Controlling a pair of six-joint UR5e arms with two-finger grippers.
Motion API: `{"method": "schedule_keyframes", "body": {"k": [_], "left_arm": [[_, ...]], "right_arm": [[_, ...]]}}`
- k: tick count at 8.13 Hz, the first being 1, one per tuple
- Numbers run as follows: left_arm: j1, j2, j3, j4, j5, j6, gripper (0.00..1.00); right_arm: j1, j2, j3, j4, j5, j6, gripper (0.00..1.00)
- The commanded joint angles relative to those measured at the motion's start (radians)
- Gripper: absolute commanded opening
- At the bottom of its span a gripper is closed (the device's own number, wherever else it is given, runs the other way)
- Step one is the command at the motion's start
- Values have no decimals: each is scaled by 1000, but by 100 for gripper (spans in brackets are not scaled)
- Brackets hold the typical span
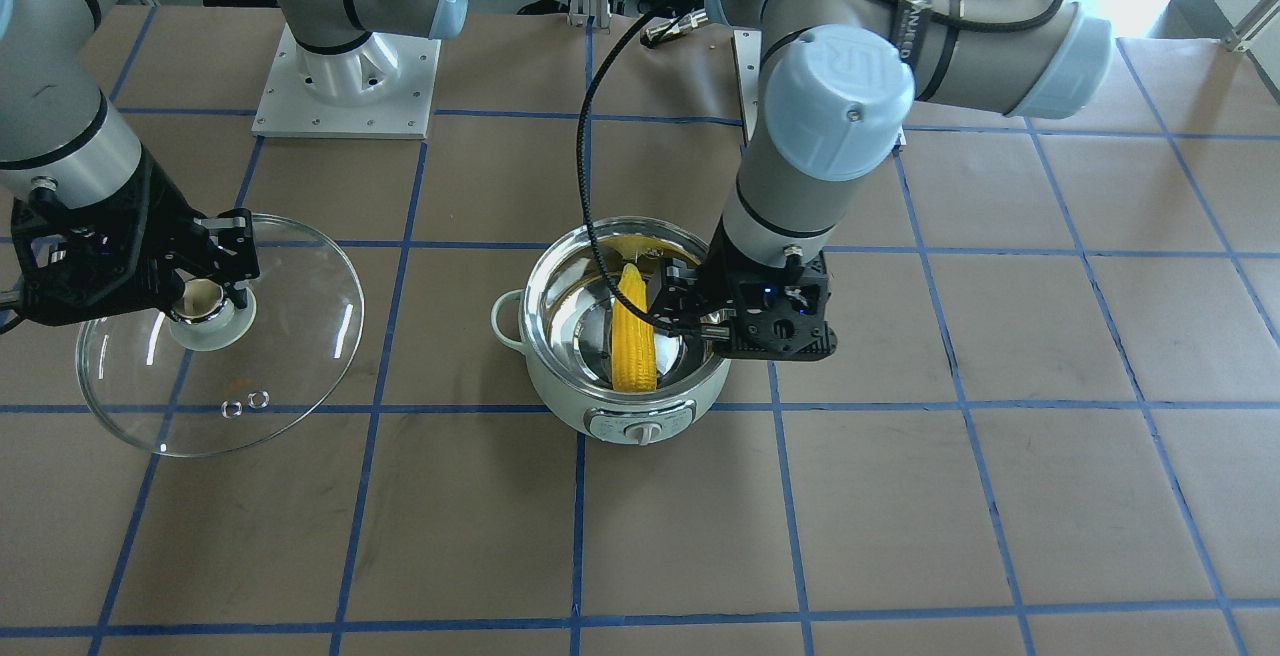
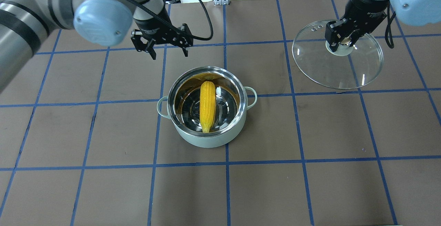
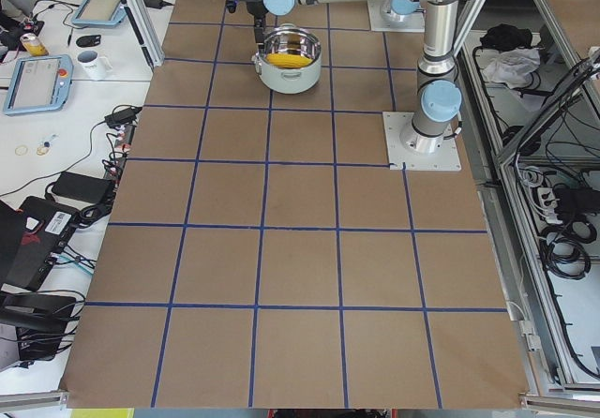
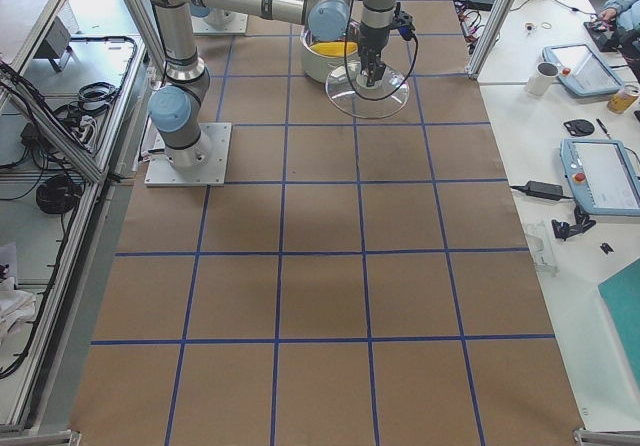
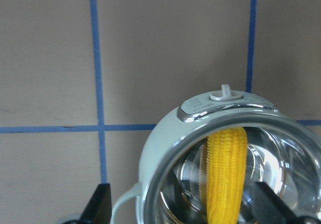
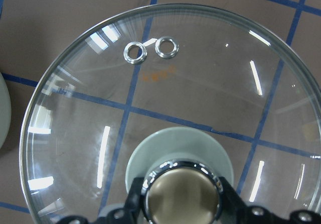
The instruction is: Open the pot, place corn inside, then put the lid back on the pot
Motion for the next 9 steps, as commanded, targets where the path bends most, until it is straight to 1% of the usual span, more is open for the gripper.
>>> {"method": "schedule_keyframes", "body": {"k": [1,4,5,6,8,9], "left_arm": [[133,23,114,-127,118,97,100],[147,44,119,-134,121,103,100],[143,81,117,-132,114,111,100],[146,87,117,-128,117,111,100],[141,101,103,-116,117,109,100],[141,99,105,-116,117,109,100]], "right_arm": [[5,-5,1,2,1,28,0],[110,1,0,-12,3,225,0],[141,12,-3,-15,32,286,0],[178,13,-6,-18,50,366,0],[279,36,-6,-64,51,513,0],[317,50,-3,-89,51,558,0]]}}
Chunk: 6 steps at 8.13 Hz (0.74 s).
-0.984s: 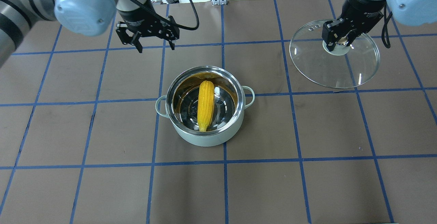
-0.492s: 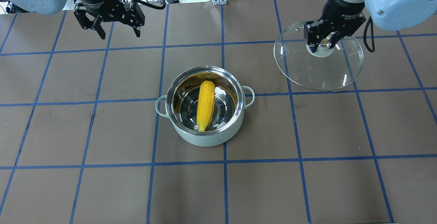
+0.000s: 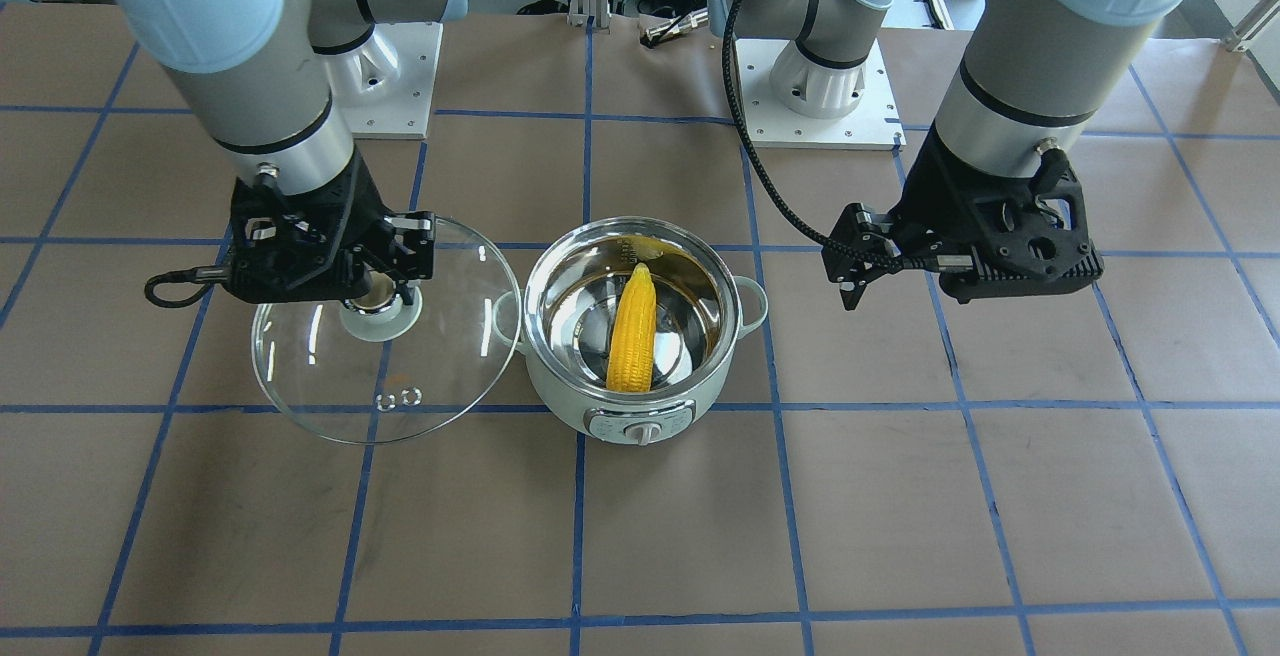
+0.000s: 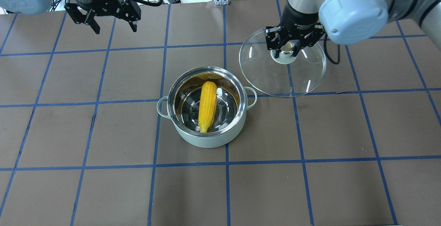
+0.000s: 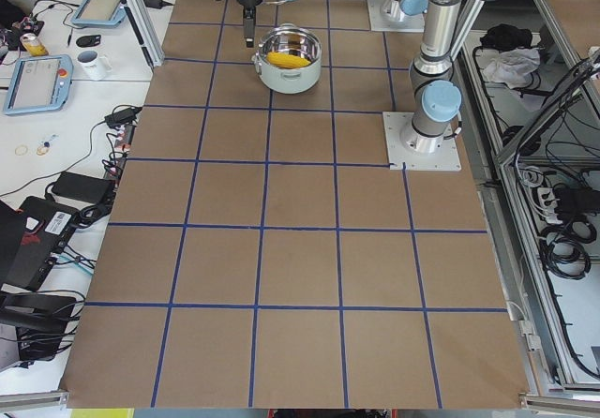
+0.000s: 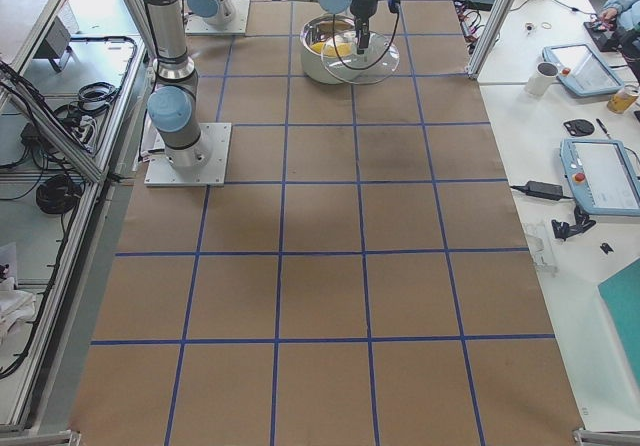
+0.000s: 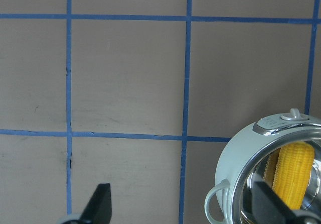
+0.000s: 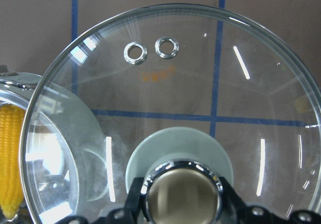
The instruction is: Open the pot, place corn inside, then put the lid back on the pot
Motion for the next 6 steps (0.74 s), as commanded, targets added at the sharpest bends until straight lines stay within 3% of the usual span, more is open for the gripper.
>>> {"method": "schedule_keyframes", "body": {"k": [1,4,6], "left_arm": [[-2,7,-7,7,-1,3,100],[-2,-2,-1,7,-1,-14,100],[-2,-1,-1,27,1,-7,100]], "right_arm": [[109,28,4,-43,3,182,0],[245,93,4,-152,3,370,0],[305,103,5,-166,4,473,0]]}}
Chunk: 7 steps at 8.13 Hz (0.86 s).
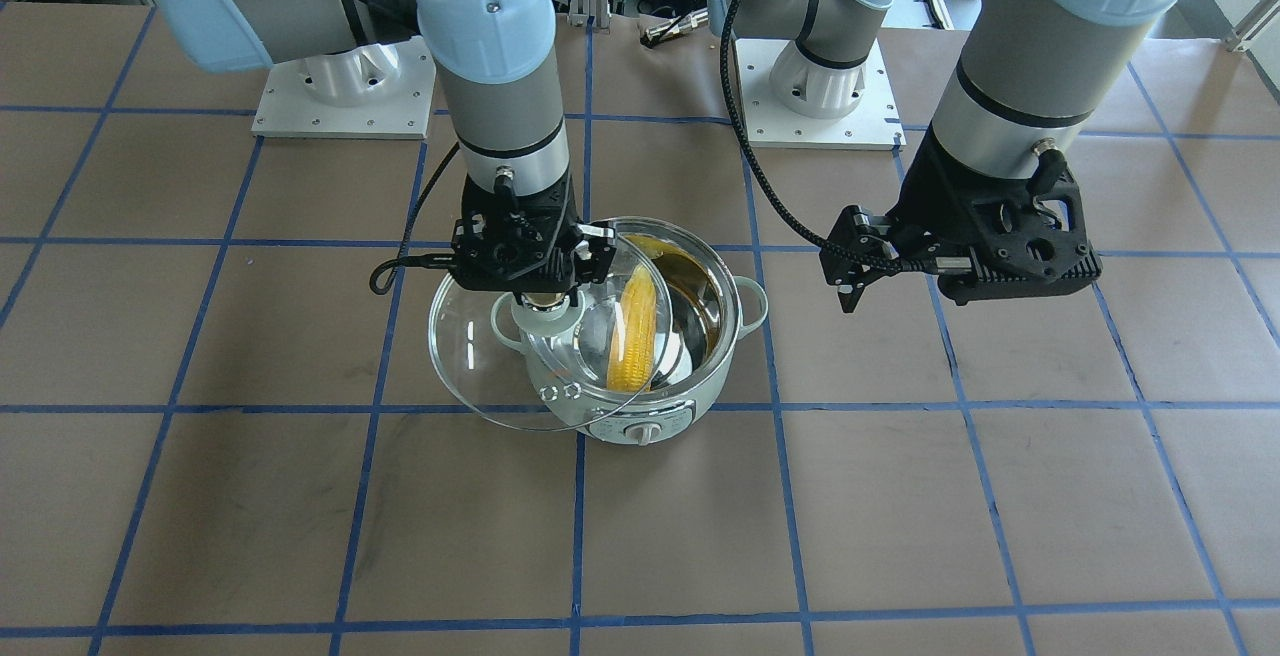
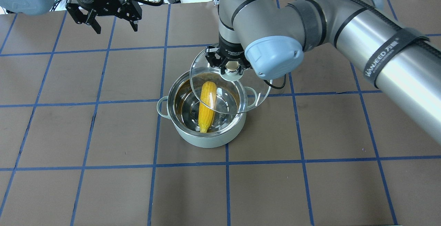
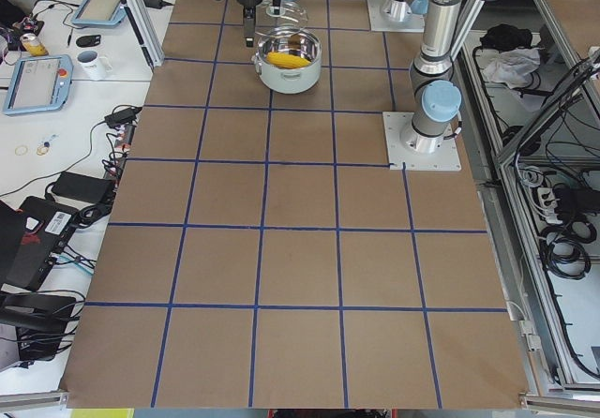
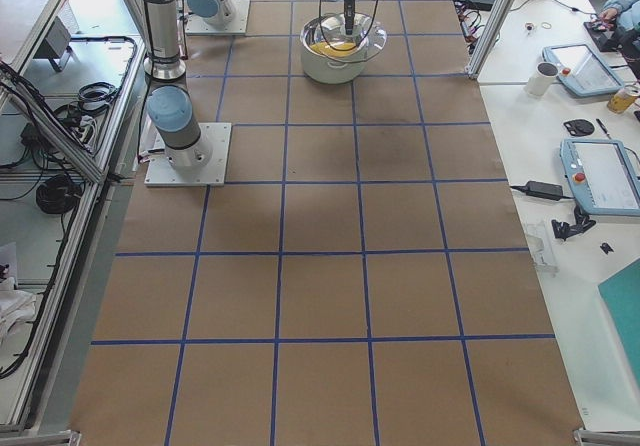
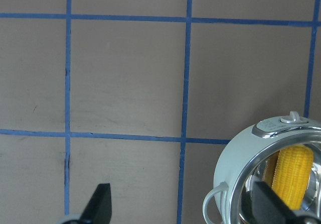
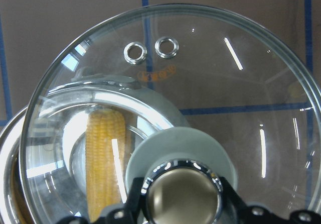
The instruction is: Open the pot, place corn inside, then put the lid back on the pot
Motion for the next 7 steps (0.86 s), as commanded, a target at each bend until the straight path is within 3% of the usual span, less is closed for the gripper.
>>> {"method": "schedule_keyframes", "body": {"k": [1,3,4,7], "left_arm": [[0,1,3,35,4,7,100],[3,4,4,36,-4,2,100],[3,4,4,36,-4,2,100],[0,13,-1,37,-4,2,100]], "right_arm": [[83,25,3,-20,1,133,0],[119,44,3,-18,9,199,0],[123,44,3,-24,67,213,0],[123,45,1,-26,77,213,0]]}}
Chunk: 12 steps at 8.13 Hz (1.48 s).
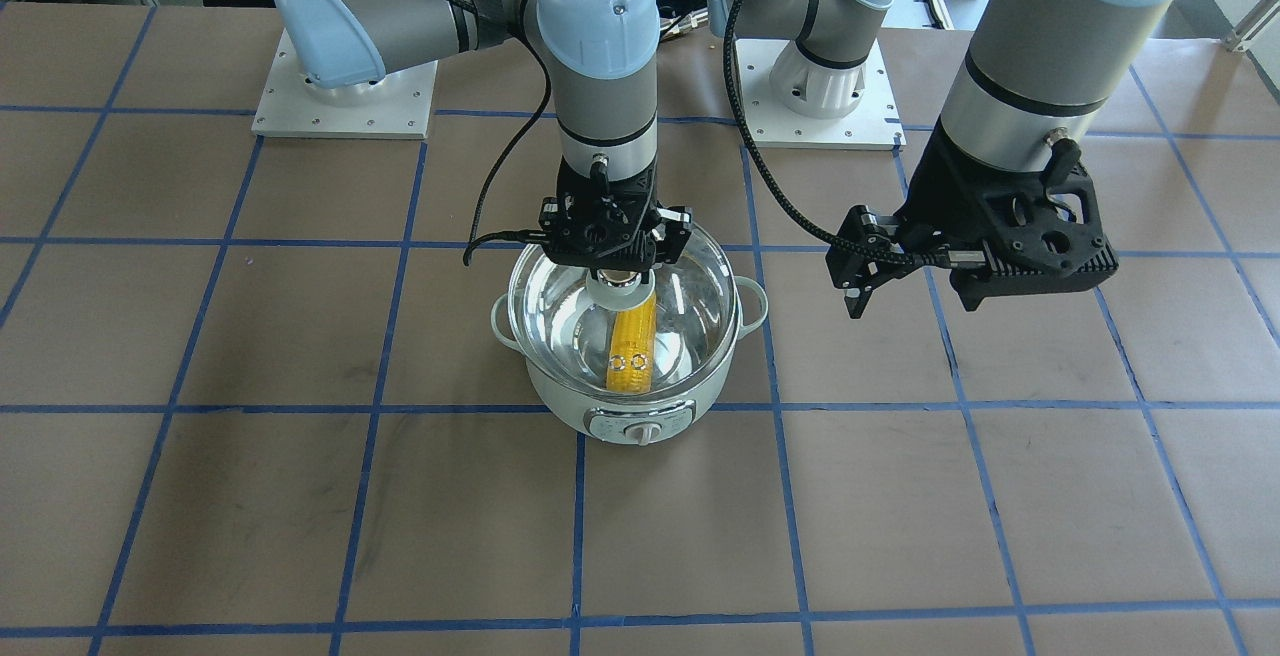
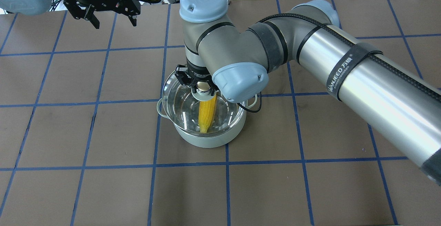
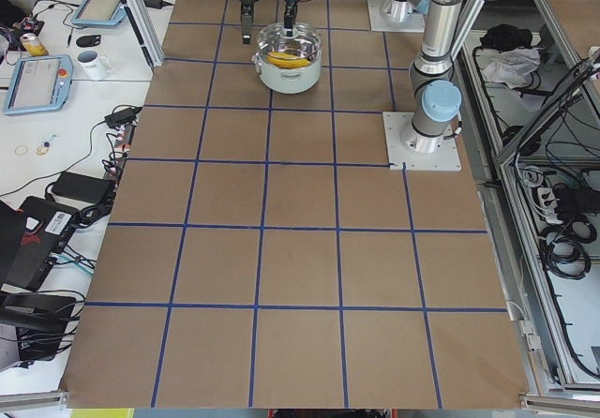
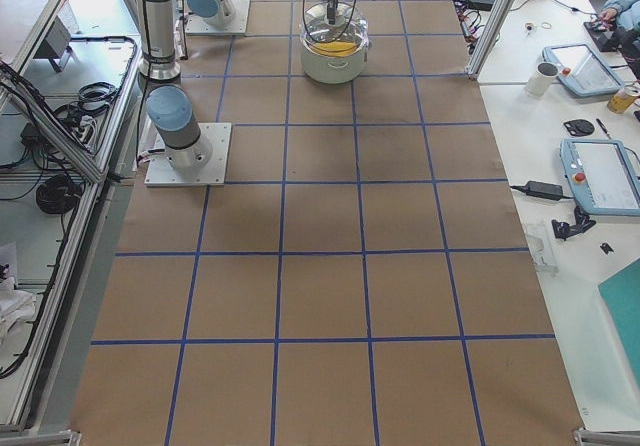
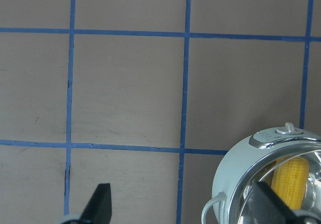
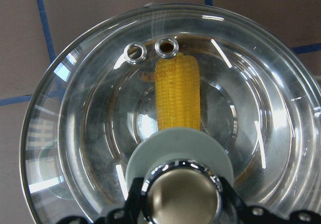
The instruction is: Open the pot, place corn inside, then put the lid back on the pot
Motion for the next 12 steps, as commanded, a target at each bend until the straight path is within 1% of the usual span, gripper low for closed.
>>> {"method": "schedule_keyframes", "body": {"k": [1,4,5,7,9,10,11,12], "left_arm": [[-2,4,0,1,0,2,100],[1,-6,-3,1,5,11,100],[1,-6,3,-4,0,11,100],[1,-5,3,-5,3,11,100],[0,3,-3,-5,11,11,100],[-2,6,-4,-5,13,11,100],[-2,8,-6,-1,14,11,100],[-2,8,-6,-1,13,11,100]], "right_arm": [[0,8,-2,-1,2,-15,1],[0,20,-1,0,3,-16,4],[0,21,-1,1,8,-9,12],[0,21,-1,1,-4,-18,22],[0,21,1,2,-9,-18,24],[0,21,1,2,-9,-18,28],[0,21,1,1,-9,-16,35],[0,21,1,1,-9,-16,47]]}}
